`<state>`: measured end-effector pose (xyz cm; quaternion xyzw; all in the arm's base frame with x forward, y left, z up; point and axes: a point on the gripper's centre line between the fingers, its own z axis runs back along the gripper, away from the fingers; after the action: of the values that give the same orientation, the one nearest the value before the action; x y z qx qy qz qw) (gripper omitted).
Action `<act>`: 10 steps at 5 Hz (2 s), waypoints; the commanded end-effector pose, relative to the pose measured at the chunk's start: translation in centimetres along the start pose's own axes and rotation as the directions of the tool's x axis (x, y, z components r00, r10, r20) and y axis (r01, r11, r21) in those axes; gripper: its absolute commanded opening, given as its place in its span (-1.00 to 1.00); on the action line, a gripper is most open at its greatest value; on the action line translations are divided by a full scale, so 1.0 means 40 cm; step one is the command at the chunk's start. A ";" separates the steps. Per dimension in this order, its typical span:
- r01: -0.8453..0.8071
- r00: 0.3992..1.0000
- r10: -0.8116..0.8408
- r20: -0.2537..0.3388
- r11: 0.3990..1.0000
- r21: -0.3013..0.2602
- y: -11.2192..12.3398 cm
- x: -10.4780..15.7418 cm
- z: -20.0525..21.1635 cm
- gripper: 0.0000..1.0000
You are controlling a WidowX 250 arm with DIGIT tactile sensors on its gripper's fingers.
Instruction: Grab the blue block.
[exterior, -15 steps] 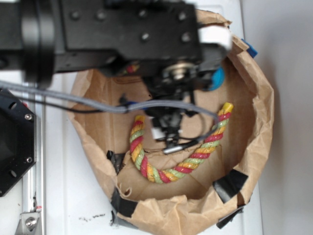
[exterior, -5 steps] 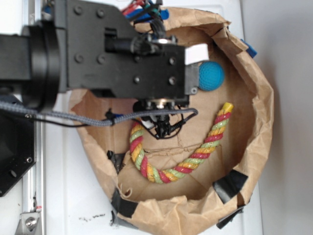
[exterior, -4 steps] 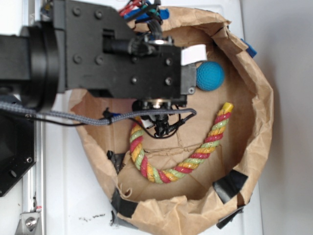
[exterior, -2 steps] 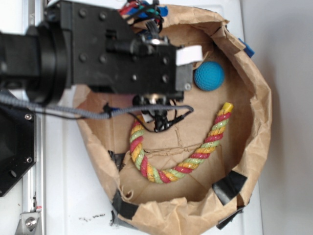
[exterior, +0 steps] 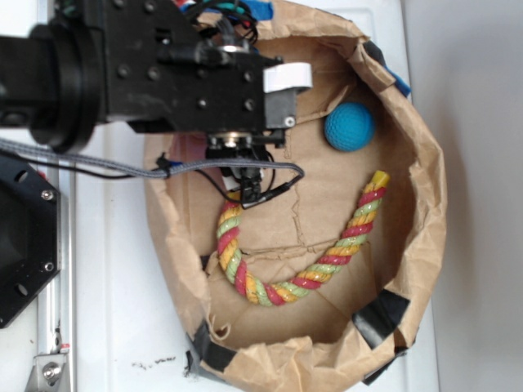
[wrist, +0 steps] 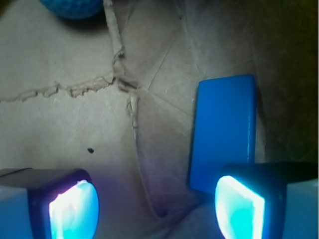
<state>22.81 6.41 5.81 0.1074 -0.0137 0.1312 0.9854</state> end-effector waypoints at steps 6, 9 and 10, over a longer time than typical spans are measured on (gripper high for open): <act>-0.193 0.981 0.189 -0.048 0.975 -0.108 0.053 0.007 0.046 1.00; -0.139 0.990 0.139 -0.003 0.989 -0.056 0.093 0.002 0.037 1.00; -0.161 0.985 0.161 0.054 0.987 -0.007 0.118 0.019 0.035 1.00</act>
<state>22.57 9.43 7.01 0.0979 -0.0315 0.1881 0.9768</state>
